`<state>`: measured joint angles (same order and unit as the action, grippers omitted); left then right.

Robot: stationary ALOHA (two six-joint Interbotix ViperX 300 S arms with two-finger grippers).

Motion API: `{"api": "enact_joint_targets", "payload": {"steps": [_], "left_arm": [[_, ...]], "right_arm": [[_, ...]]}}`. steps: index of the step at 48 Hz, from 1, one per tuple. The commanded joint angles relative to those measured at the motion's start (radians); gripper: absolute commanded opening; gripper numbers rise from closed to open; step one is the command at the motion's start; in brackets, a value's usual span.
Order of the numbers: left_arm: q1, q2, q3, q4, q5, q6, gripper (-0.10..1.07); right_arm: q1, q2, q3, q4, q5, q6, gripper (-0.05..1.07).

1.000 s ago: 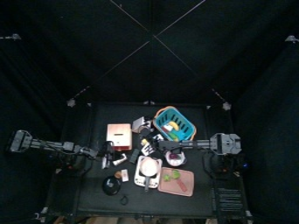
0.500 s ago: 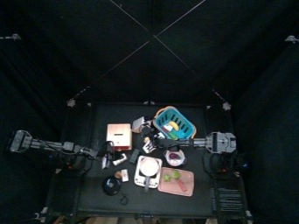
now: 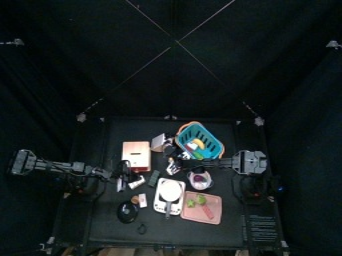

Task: Place egg sushi to right of cabinet

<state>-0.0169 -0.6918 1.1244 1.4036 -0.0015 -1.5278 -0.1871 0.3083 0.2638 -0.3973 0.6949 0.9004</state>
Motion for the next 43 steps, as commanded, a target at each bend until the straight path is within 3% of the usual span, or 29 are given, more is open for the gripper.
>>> {"api": "enact_joint_targets", "payload": {"steps": [1, 35, 43], "left_arm": [[0.005, 0.000, -0.009, 0.000, 0.000, 0.000, 0.53], [0.005, 0.000, -0.009, 0.000, 0.000, 0.000, 0.53], [0.003, 0.000, -0.009, 0.000, -0.002, -0.002, 0.53]], "right_arm": [[-0.005, -0.015, -0.025, -0.005, -0.015, -0.002, 0.63], [0.014, 0.037, -0.092, -0.005, -0.089, -0.003, 0.63], [0.014, 0.037, -0.087, -0.002, -0.089, -0.002, 0.68]]}}
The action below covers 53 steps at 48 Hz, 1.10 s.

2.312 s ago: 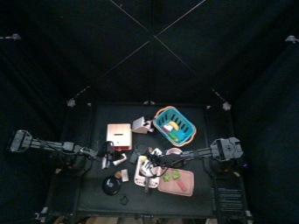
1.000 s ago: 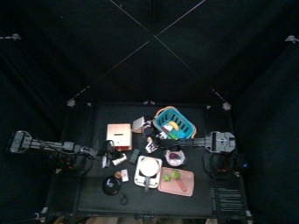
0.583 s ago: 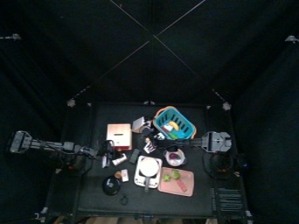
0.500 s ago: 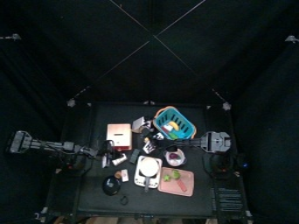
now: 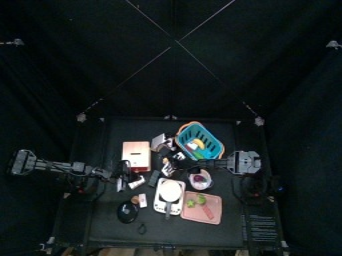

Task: Place egg sushi to right of cabinet

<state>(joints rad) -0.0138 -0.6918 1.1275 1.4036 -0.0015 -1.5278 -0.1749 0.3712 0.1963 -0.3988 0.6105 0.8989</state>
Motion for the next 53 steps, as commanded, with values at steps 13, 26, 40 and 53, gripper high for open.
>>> {"api": "enact_joint_targets", "payload": {"steps": [13, 26, 40, 53], "left_arm": [[0.000, -0.002, -0.012, 0.000, 0.000, -0.002, 0.53], [0.002, 0.000, -0.012, -0.006, 0.000, 0.000, 0.53], [0.002, 0.000, -0.008, -0.008, -0.002, 0.000, 0.53], [-0.003, 0.000, 0.000, -0.014, -0.017, 0.006, 0.53]], "right_arm": [[0.009, -0.026, -0.028, 0.000, 0.003, 0.000, 0.83], [0.015, -0.034, -0.035, 0.000, 0.028, 0.000, 0.86], [0.028, -0.060, -0.054, -0.003, 0.055, 0.000, 0.86], [0.052, -0.138, -0.031, -0.021, 0.057, -0.005, 0.86]]}}
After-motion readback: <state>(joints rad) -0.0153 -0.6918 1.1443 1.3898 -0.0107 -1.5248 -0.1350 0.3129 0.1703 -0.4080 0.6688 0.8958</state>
